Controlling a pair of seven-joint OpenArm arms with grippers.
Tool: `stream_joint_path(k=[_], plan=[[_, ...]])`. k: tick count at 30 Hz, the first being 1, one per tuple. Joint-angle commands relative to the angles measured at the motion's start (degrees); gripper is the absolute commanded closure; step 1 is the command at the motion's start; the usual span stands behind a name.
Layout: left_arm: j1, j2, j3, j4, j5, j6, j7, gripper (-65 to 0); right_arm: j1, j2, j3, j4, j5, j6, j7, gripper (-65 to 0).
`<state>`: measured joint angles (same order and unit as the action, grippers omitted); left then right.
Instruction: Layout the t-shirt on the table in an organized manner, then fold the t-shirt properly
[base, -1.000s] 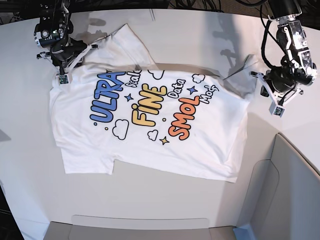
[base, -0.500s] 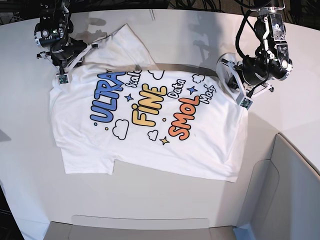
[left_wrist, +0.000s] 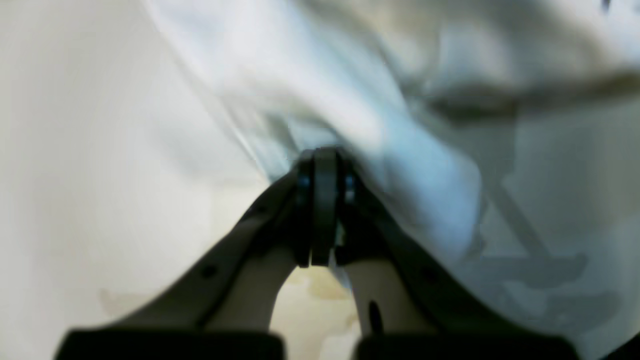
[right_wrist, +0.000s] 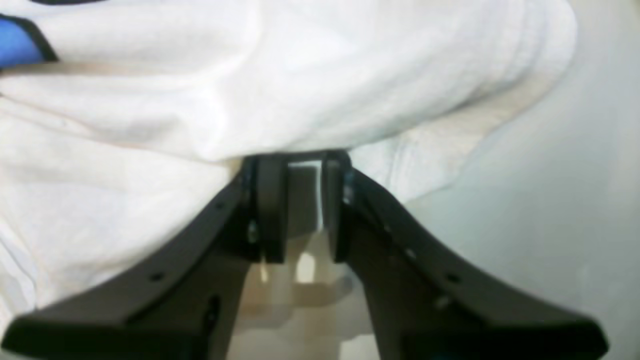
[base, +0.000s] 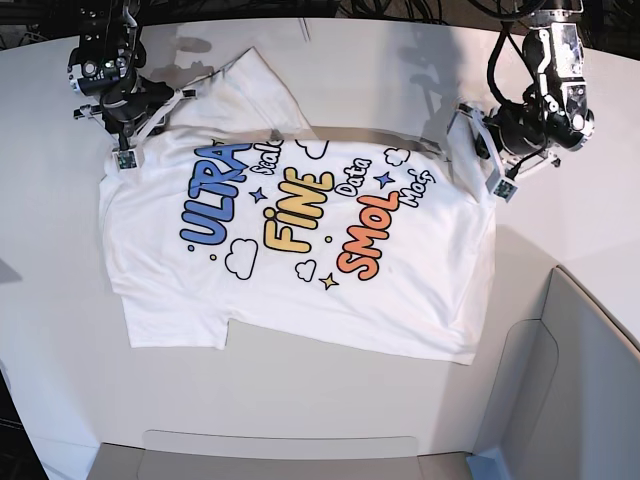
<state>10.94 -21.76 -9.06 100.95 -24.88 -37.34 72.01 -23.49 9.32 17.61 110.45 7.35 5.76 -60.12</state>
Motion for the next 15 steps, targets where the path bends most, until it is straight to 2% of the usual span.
stream_joint_path(k=[1,5,15], plan=[[-0.9,-0.8,-0.2,0.9,-0.3,0.1,-0.7,0.0,-0.1,0.4,0.1,0.0,-0.5,0.0,-0.7,-13.9],[1.1,-1.4,-0.2,0.9,1.1,0.2,-0.6,0.0,-0.1,0.5,0.4,0.0,-0.5,0.0,-0.7,-13.9],[0.9,-1.7,-0.2,-1.7,21.1,0.2,-6.6,0.0,-1.5,0.8,0.5,0.2,-0.5,0.0,-0.8,-13.9]])
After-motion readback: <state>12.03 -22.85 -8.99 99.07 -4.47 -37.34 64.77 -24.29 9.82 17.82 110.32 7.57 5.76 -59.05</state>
